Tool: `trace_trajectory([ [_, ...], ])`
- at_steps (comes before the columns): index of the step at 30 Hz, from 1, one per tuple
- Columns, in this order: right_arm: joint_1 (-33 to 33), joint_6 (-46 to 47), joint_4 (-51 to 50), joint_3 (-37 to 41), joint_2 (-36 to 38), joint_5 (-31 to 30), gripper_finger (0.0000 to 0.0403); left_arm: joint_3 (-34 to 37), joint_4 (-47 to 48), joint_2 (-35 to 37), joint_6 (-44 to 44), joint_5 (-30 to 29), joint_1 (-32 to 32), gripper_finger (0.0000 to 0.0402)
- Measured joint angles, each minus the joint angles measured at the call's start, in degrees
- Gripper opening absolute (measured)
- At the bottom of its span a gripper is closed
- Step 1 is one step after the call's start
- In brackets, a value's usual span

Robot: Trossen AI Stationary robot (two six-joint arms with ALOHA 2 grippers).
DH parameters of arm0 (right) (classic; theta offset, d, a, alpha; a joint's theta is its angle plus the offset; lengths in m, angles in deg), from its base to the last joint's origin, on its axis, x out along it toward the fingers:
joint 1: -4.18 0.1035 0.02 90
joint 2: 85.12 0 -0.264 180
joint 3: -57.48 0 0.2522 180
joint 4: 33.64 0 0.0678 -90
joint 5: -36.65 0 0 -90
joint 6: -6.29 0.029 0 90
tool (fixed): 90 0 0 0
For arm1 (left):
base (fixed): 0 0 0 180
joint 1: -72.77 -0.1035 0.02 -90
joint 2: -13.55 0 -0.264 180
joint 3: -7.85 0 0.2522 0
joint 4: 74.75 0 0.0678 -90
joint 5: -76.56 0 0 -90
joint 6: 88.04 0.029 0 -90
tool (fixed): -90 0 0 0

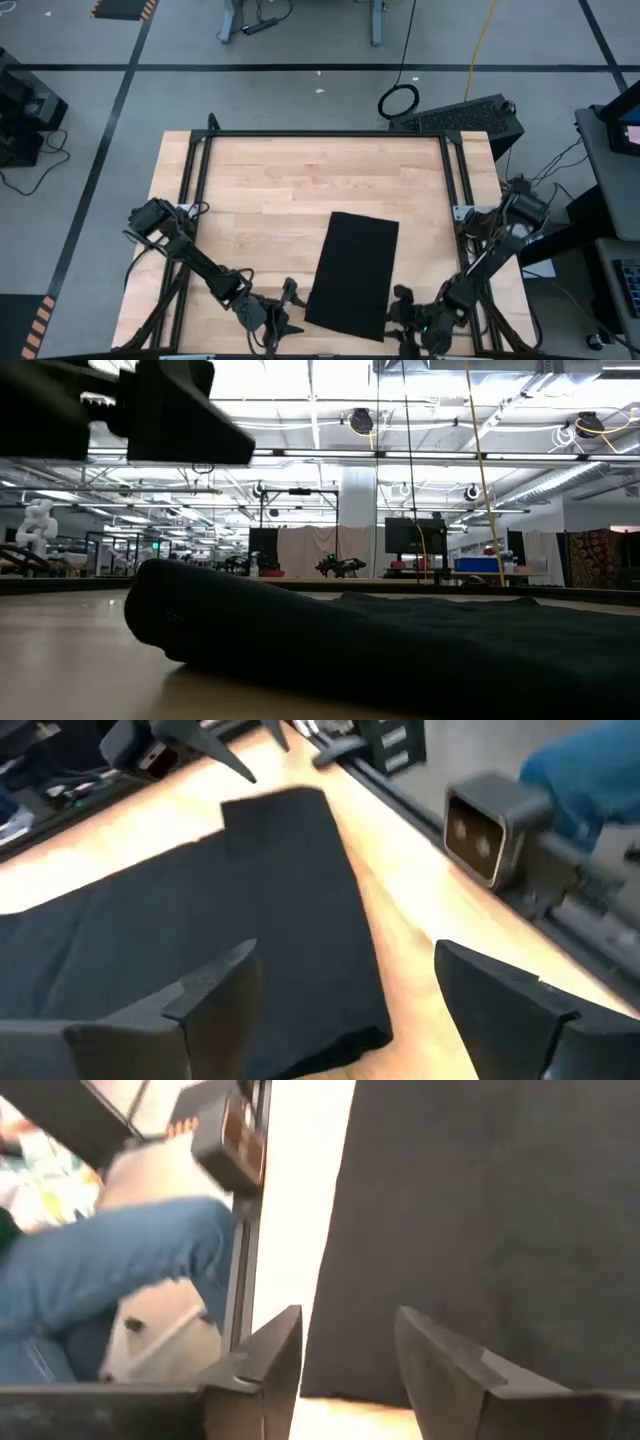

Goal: Roll towel
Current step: Roll the black microfiber towel

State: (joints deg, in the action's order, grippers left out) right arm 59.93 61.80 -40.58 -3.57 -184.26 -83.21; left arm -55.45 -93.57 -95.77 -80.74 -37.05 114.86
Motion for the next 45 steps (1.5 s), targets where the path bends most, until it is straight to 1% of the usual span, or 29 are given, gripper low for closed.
trace_trajectory([
  [3, 0.51, -4.73, -1.14, -4.81, -5.37, 0.29, 0.0167, -1.28, 0.29, -1.63, 3.0, 0.16, -0.37, 0.029],
  [5, 0.87, -7.9, -5.56, -8.78, -8.33, 0.08, 0.0177, -2.54, -0.22, -2.86, 4.7, 1.13, -0.93, 0.0282],
  [7, 1.0, -8.64, -12.44, -13.32, -11.09, -0.3, 0.019, -3.34, 0.9, -4.02, 5.65, 1.19, -1.46, 0.0276],
  [11, 1.04, -6.19, -28.19, -22.54, -15.77, -0.5, 0.0222, -6.08, 5.05, -5.22, 6.63, 3.92, -3.26, 0.0263],
  [14, 1.0, -3.53, -37.57, -28.08, -18.39, -0.36, 0.025, -7.46, 8.24, -5.97, 6.68, 4.88, -4.42, 0.0249],
  [17, 1.04, -2.39, -41.49, -31.18, -19.68, -0.29, 0.0271, -8.14, 9.45, -6.35, 6.63, 6.86, -5.73, 0.0232],
  [20, 0.98, 0.79, -42.99, -31.67, -19.92, -0.07, 0.0272, -8.11, 10.59, -6.67, 6.57, 8.69, -6.97, 0.0211],
  [22, 1.0, 2.85, -44.2, -31.65, -19.92, -0.03, 0.0256, -8.13, 11.48, -7.32, 5.83, 10.37, -7.8, 0.0192],
  [25, 0.98, 3.79, -45.57, -31.65, -19.92, 0.02, 0.0211, -8.13, 12.7, -7.34, 3.65, 11.44, -8.55, 0.0158],
  [31, 0.6, 2.77, -45.67, -31.65, -19.92, 0.32, 0.0085, -8.13, 13.13, -7.34, -0.95, 12.11, -9.14, 0.0077],
  [34, 0.15, 0.76, -44.81, -31.65, -19.92, 2.12, 0.0022, -8.13, 13.69, -7.22, -3.15, 12.78, -9.12, 0.0034],
  [35, 0.02, 0.13, -44.43, -31.65, -19.92, 3.01, 0.0011, -8.13, 14.28, -6.93, -4.24, 13.2, -9.12, 0.0021],
  [37, -0.21, -0.35, -44.1, -31.65, -19.6, 4.48, 0.001, -8.11, 15.3, -6.04, -6.94, 15.21, -9.12, 0.0009],
  [40, -0.25, -0.32, -43.34, -31.63, -18.14, 5.69, 0.0006, -8.04, 16.05, -3.83, -11.33, 18.93, -9.13, 0.0016],
  [45, 0.04, -0.8, -41.16, -31.65, -14.91, 6.45, 0.0003, -8.04, 15.83, 0.09, -19.26, 27.58, -9.63, 0.002],
])
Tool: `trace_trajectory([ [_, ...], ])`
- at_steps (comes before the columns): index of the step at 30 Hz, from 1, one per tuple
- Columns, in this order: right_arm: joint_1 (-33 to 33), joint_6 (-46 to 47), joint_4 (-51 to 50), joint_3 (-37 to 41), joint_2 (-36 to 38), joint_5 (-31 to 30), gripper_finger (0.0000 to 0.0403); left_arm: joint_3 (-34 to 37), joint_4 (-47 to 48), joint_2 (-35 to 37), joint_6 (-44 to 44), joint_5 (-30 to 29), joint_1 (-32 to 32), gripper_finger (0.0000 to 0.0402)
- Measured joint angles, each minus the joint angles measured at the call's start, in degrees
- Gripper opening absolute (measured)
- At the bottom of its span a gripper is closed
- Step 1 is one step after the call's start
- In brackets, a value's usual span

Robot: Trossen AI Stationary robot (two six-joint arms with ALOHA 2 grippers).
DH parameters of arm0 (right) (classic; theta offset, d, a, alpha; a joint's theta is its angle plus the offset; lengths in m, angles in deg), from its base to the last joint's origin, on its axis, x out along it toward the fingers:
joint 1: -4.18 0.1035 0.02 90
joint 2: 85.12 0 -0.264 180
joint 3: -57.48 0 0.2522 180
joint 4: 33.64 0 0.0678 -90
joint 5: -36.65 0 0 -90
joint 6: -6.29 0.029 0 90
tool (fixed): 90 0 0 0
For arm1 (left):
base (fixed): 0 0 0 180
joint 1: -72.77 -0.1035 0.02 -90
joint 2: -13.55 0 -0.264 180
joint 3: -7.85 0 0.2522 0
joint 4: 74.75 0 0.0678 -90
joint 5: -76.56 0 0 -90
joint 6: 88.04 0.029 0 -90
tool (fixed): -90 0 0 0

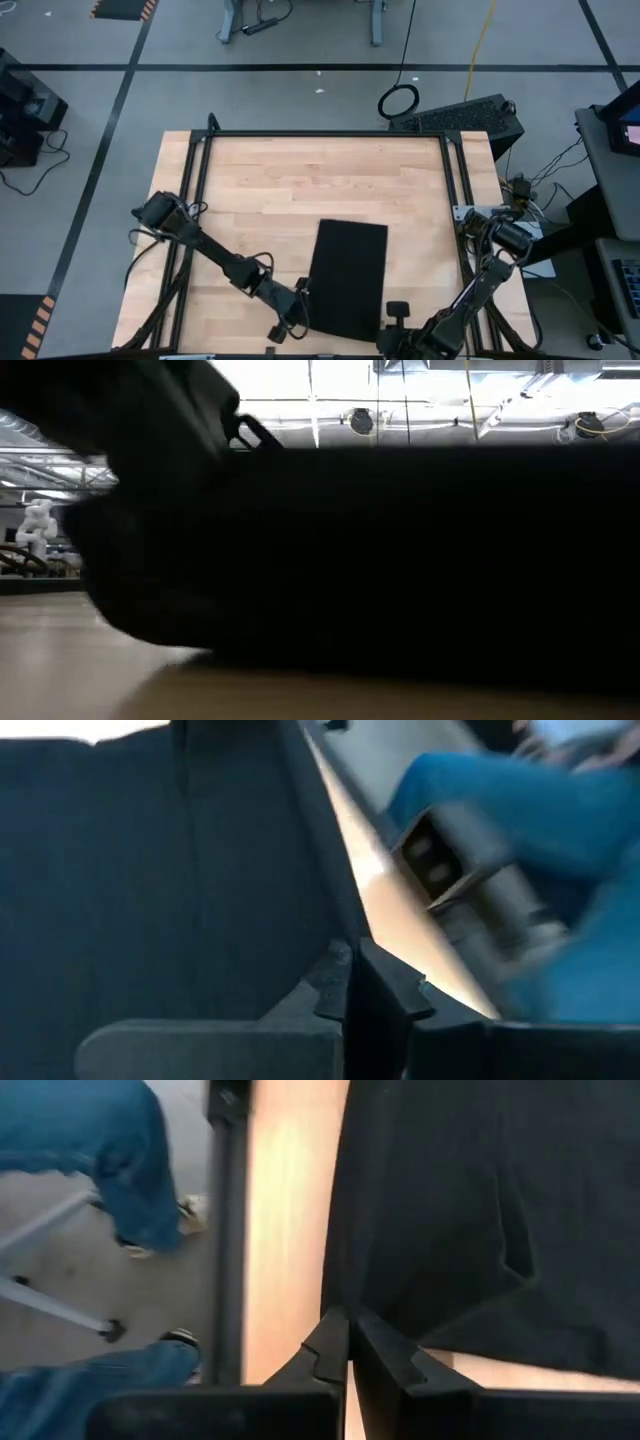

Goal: Roll towel
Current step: Roll the black microfiber towel

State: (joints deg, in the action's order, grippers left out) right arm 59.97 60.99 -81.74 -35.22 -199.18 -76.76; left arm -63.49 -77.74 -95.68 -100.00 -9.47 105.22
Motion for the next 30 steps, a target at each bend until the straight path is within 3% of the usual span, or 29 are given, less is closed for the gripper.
trace_trajectory([
  [4, 0.05, -1.0, 0.02, 0.0, 2.5, 1.74, 0.0002, -0.06, -0.43, 2.08, -4.72, 6.33, -1.73, 0.0015],
  [13, -3.46, -9.21, -1.76, 0.0, 5.13, 11.16, 0.0001, 0.46, 6.12, 1.47, -8.8, 7.7, -7.85, 0.0013],
  [20, -11.56, -18.46, -6.27, 0.02, 5.77, 24.46, 0.0, 3.48, 6.27, 1.55, -13.23, 12.04, -9.62, 0.0013],
  [26, -16.17, -20.44, 4.12, 0.02, 5.77, 39.61, 0.0, 4.33, 1.4, 1.53, -14.82, 20.23, -7.31, 0.0013],
  [30, -15.93, -20.81, 10.17, 0.02, 5.77, 42.05, 0.0, 4.31, -4.27, 1.53, -14.63, 26.13, -5.71, 0.0013],
])
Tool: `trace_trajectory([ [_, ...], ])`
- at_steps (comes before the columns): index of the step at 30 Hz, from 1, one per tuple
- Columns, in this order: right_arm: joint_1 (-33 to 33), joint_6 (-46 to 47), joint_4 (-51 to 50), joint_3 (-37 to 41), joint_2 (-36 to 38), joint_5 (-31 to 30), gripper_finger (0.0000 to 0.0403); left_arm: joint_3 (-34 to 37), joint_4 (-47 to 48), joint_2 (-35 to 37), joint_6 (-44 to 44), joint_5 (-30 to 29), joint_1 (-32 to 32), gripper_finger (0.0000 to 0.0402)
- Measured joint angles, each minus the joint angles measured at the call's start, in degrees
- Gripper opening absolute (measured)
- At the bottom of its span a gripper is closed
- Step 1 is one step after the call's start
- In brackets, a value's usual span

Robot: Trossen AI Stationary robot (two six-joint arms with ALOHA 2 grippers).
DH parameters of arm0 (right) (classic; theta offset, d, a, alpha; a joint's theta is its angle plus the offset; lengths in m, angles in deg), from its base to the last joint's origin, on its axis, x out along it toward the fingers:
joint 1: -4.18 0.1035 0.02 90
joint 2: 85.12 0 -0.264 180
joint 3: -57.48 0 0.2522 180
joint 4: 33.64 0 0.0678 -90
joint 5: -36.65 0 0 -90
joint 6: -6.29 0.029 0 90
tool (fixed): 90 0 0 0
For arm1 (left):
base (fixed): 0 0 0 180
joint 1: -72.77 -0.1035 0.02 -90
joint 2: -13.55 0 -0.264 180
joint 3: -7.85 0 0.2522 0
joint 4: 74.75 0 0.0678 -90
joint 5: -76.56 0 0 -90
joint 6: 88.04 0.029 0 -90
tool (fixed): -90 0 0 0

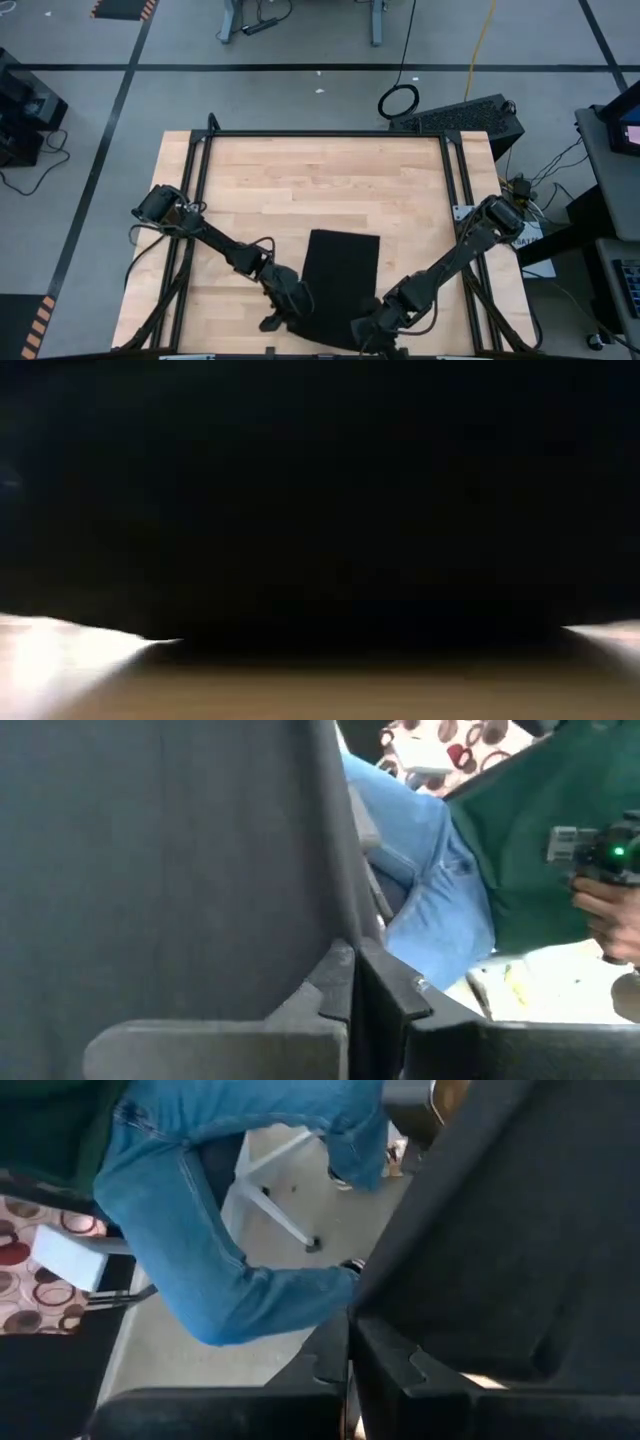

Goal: Roll towel
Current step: Roll the black microfiber towel

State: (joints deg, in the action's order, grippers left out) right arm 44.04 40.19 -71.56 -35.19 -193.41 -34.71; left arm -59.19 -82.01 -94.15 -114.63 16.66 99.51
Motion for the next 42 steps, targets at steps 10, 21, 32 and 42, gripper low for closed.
trace_trajectory([
  [10, 0.66, 6.41, -1.04, 0.81, -1.01, -7.72, 0.0, 0.06, 7.17, -0.04, 1.84, -2.31, 0.2, 0.0012],
  [21, 6.04, 14.42, -4.13, 1.07, -1.01, -23.76, 0.0099, 0.17, 7.2, -0.07, 0.31, -3.45, 0.34, 0.0012],
  [32, 17.8, 16.52, 14.42, 1.05, -9.56, -59.08, 0.0291, 0.15, 6.61, -0.07, -2.62, -10.58, -0.22, 0.0012],
  [42, 18.47, 8.76, 17.62, 1.05, -19.18, -70.41, 0.0314, 0.09, 7.18, -0.07, -3.18, -13.49, -1.54, 0.0012],
])
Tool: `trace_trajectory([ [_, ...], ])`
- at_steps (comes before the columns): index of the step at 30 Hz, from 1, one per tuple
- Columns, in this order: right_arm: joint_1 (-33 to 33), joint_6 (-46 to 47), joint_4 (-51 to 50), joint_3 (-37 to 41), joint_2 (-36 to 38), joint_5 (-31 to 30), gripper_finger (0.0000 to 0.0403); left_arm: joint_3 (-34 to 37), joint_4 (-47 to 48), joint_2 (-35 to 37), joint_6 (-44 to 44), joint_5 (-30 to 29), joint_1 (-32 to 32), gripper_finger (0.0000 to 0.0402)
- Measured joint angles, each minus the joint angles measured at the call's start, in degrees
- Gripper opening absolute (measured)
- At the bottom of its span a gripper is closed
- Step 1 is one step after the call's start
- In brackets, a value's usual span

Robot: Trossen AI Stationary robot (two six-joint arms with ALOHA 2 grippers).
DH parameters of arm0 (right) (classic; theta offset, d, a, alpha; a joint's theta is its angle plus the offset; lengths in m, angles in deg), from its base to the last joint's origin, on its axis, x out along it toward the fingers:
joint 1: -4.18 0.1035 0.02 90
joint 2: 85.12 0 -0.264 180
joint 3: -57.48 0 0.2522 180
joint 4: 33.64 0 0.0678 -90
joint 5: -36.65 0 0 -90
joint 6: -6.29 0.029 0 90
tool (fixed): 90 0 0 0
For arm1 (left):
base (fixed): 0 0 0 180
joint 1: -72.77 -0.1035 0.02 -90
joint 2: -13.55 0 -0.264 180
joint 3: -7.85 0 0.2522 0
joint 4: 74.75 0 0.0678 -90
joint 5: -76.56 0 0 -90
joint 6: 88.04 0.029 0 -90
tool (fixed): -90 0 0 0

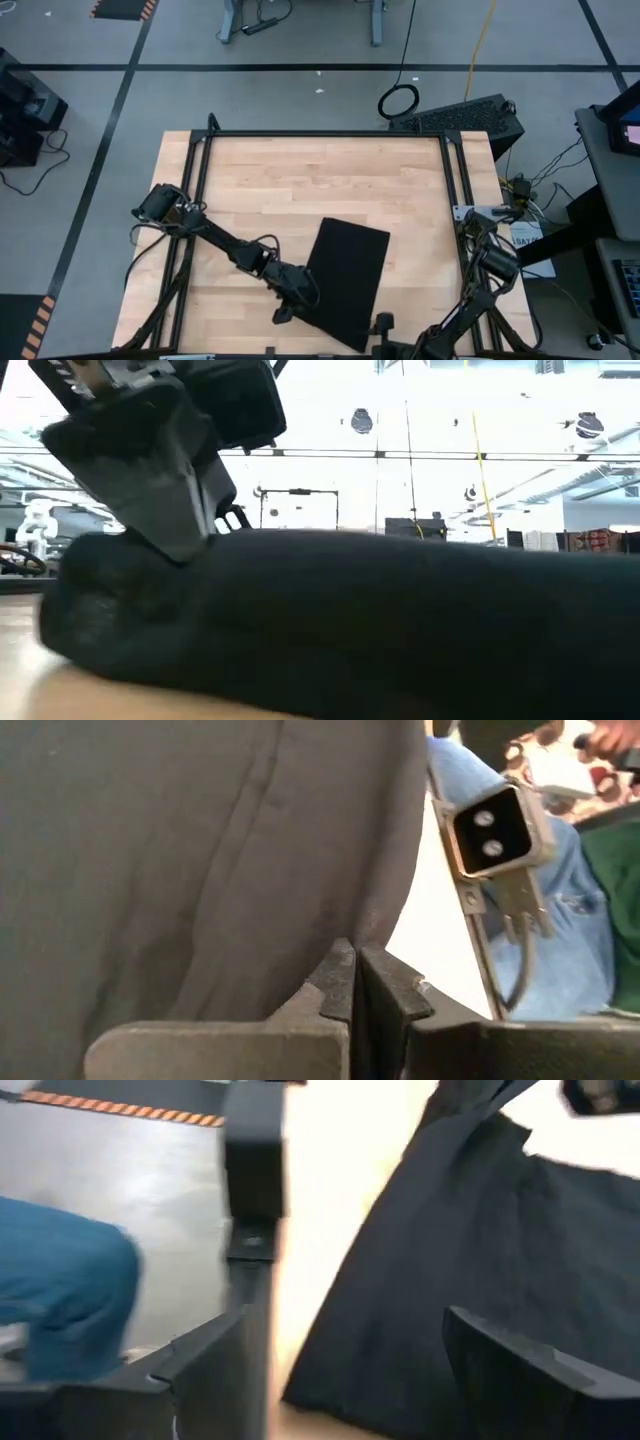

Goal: Roll towel
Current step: Roll the black microfiber towel

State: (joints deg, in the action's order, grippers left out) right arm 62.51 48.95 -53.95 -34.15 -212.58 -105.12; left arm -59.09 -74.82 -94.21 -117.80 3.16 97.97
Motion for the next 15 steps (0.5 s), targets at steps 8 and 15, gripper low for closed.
trace_trajectory([
  [8, -0.42, 4.97, -6.93, -0.22, -0.91, -0.45, 0.0267, -0.03, 0.54, 0.0, -1.42, -1.94, -0.29, 0.0012],
  [15, -1.78, 9.57, -9.73, -0.26, -0.68, 1.61, 0.0134, -0.05, 0.86, 0.0, -1.42, -2.88, -0.42, 0.0012],
])
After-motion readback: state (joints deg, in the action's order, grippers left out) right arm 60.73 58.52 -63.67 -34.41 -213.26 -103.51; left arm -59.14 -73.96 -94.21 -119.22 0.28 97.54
